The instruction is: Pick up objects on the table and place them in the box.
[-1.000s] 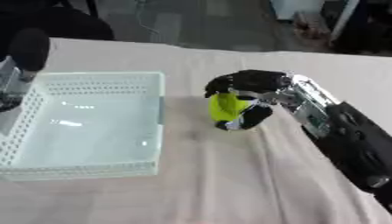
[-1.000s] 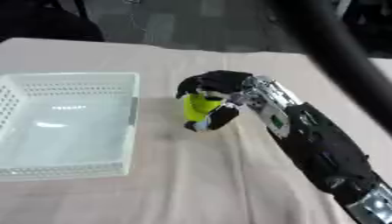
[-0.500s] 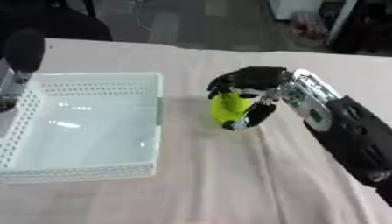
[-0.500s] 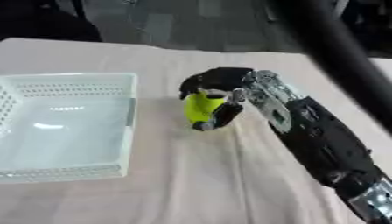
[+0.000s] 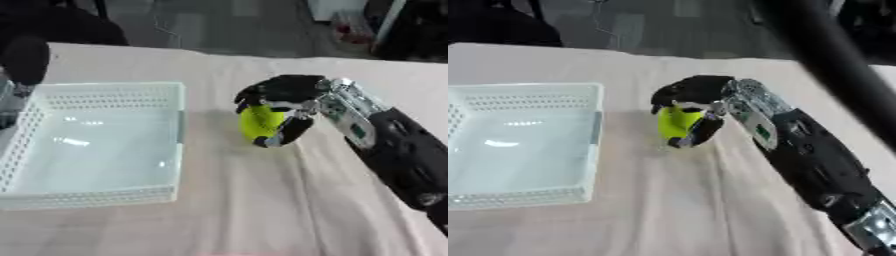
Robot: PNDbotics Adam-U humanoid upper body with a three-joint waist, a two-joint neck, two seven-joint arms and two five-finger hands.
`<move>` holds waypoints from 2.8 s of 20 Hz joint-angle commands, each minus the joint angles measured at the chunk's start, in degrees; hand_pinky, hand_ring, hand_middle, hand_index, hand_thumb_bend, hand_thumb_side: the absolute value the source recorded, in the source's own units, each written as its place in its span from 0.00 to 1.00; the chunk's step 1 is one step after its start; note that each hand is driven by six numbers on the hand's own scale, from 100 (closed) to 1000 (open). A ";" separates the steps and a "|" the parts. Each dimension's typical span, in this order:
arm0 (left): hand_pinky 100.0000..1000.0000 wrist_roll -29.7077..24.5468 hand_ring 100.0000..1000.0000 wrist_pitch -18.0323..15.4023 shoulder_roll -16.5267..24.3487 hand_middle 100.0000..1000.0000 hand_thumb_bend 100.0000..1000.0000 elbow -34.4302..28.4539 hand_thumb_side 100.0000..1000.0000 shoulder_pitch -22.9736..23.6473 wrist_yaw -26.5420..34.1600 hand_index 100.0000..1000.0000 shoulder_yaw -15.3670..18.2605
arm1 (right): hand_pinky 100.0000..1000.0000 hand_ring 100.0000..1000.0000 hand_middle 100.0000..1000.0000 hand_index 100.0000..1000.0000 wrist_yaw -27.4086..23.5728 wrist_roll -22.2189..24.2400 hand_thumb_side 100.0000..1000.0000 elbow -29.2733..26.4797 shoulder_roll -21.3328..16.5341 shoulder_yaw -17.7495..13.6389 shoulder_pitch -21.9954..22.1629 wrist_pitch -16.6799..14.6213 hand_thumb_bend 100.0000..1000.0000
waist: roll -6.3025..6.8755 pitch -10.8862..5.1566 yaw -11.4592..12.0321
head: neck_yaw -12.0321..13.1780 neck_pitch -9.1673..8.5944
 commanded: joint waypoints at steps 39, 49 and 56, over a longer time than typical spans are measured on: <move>0.73 -1.24 0.64 -0.85 0.30 0.84 0.19 -0.77 0.76 -2.44 0.35 0.79 -0.25 | 0.71 0.87 0.90 0.88 5.31 -6.54 0.44 4.81 -3.84 -6.75 -0.74 0.42 0.28 | -3.41 3.26 4.30 | -4.72 -5.94; 0.73 -1.71 0.64 -1.11 0.51 0.84 0.18 -0.77 0.77 -2.82 0.27 0.79 -0.38 | 0.71 0.88 0.90 0.87 7.54 -6.79 0.39 5.50 -4.46 -7.83 -0.55 1.10 0.28 | -4.57 4.71 5.36 | -5.25 -6.41; 0.73 -2.01 0.64 -1.25 0.75 0.84 0.17 -0.77 0.77 -2.56 0.18 0.79 -0.41 | 0.72 0.88 0.90 0.87 9.49 -7.45 0.41 6.08 -5.14 -8.93 -0.16 1.53 0.30 | -5.01 5.47 5.52 | -5.52 -6.70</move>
